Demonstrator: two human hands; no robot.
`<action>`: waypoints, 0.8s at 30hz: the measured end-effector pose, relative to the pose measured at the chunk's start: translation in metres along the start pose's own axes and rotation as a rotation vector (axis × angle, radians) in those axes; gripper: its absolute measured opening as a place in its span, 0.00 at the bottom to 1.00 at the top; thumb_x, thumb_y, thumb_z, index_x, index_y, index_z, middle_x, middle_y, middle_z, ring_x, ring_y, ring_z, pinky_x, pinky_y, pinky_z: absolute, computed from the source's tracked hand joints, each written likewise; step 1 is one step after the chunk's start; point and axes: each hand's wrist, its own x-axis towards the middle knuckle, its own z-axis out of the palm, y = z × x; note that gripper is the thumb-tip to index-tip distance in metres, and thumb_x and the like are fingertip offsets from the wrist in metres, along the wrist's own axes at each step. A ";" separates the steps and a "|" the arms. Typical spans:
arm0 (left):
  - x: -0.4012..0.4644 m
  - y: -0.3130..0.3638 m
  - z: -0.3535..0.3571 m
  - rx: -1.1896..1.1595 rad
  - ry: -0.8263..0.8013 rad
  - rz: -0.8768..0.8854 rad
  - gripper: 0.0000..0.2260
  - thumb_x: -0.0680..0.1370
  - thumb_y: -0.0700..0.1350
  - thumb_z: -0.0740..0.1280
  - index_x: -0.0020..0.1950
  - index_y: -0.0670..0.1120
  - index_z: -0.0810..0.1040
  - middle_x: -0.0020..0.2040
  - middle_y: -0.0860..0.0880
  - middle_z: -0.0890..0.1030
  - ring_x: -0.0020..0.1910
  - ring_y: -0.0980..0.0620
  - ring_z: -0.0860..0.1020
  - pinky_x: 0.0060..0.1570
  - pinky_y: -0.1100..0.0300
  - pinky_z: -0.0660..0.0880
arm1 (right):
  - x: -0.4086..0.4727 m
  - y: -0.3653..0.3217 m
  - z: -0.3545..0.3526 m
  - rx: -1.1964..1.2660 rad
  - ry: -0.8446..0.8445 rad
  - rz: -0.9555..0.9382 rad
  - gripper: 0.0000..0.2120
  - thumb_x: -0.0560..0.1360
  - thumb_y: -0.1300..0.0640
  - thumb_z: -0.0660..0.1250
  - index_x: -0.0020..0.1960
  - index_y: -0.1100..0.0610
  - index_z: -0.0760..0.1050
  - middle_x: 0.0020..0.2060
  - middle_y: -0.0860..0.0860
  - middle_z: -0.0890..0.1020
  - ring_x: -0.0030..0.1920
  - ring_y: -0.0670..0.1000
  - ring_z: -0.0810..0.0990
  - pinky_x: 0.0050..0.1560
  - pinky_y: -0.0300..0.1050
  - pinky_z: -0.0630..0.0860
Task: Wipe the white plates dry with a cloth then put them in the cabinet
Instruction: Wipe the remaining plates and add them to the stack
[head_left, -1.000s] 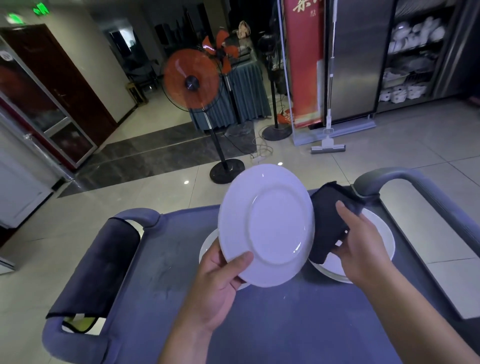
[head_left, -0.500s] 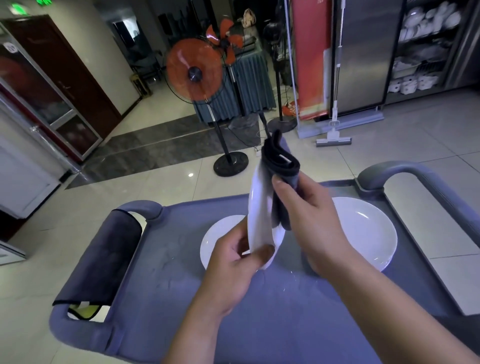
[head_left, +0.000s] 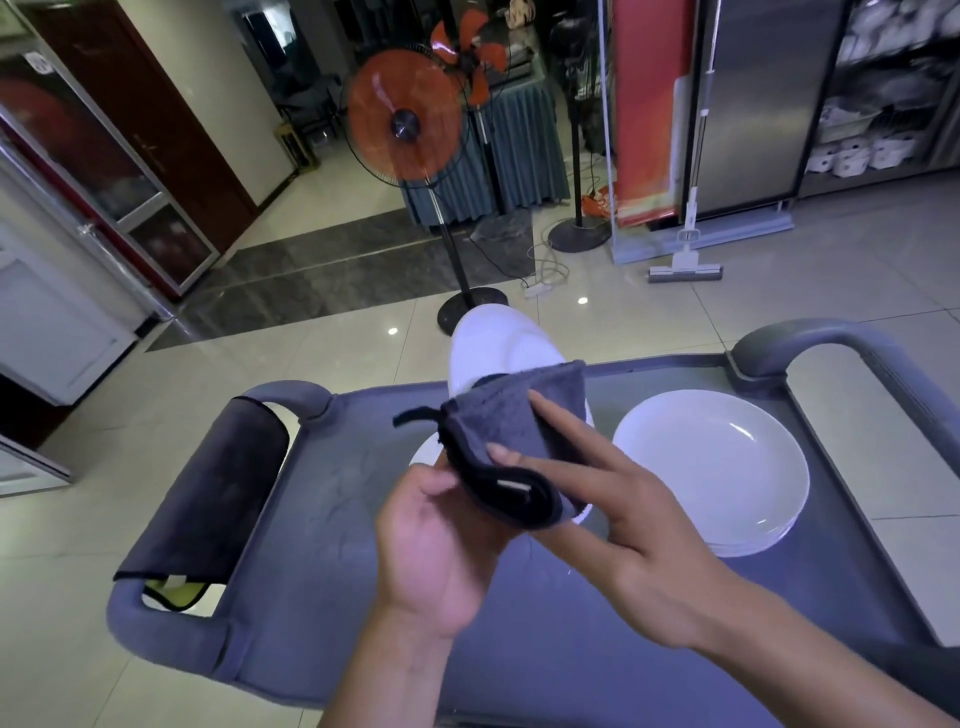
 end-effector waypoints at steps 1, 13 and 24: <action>0.001 0.001 0.001 -0.025 0.010 -0.012 0.31 0.71 0.52 0.68 0.71 0.38 0.76 0.69 0.34 0.75 0.72 0.29 0.70 0.74 0.28 0.59 | -0.002 0.006 -0.005 -0.018 -0.036 -0.024 0.21 0.77 0.50 0.66 0.68 0.33 0.74 0.78 0.34 0.58 0.78 0.38 0.57 0.75 0.47 0.62; 0.014 -0.004 0.000 0.109 0.208 -0.062 0.23 0.76 0.47 0.69 0.70 0.40 0.77 0.66 0.37 0.81 0.66 0.37 0.79 0.66 0.39 0.75 | -0.016 0.055 -0.039 -0.438 -0.299 -0.274 0.25 0.75 0.55 0.68 0.70 0.40 0.75 0.80 0.46 0.59 0.79 0.49 0.59 0.78 0.55 0.48; 0.000 0.019 -0.053 0.004 0.241 -0.020 0.34 0.64 0.56 0.83 0.69 0.51 0.80 0.70 0.45 0.79 0.67 0.45 0.79 0.54 0.50 0.82 | -0.032 0.090 -0.044 0.765 0.439 0.880 0.15 0.79 0.48 0.65 0.62 0.53 0.80 0.53 0.55 0.85 0.45 0.54 0.83 0.47 0.55 0.79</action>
